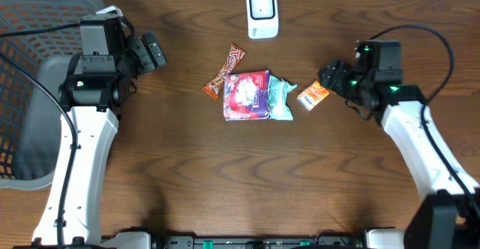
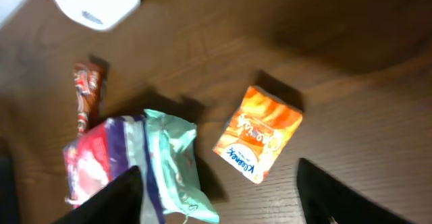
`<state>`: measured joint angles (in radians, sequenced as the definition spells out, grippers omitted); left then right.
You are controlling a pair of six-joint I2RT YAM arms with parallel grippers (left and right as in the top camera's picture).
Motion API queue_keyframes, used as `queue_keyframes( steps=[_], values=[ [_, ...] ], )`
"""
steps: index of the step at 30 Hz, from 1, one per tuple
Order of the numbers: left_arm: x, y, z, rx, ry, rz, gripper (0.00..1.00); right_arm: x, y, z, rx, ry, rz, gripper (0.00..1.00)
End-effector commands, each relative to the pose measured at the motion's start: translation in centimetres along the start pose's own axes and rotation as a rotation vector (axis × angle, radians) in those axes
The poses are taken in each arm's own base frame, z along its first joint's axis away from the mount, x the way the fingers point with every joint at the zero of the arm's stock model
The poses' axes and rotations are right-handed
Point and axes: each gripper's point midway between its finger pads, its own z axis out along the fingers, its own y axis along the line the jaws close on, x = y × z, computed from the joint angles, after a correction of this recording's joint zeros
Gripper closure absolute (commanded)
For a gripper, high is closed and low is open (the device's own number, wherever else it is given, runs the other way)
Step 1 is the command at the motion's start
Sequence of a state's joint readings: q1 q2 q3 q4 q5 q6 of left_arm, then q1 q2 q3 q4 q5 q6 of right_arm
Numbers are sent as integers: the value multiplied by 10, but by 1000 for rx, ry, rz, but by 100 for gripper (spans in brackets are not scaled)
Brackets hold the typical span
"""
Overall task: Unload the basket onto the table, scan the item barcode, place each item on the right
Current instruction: 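Reach the right gripper to the small orange box and grasp it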
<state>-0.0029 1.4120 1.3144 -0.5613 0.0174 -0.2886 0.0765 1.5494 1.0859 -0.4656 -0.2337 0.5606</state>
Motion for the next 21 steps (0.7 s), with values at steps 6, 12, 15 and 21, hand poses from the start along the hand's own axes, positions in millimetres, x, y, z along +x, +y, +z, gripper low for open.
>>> queue_keyframes(
  steps=[6,12,15,21],
  values=[
    [-4,-1,-1,1,-7,-5,2,22,-4,48,72,70,80,56],
    [-4,-1,-1,1,-7,-5,2,25,-24,62,157,69,94,74],
    [-4,-1,-1,1,-7,-5,2,32,-31,71,176,94,99,82],
    [-4,-1,-1,1,-7,-5,2,38,-38,79,196,116,138,98]
  ],
)
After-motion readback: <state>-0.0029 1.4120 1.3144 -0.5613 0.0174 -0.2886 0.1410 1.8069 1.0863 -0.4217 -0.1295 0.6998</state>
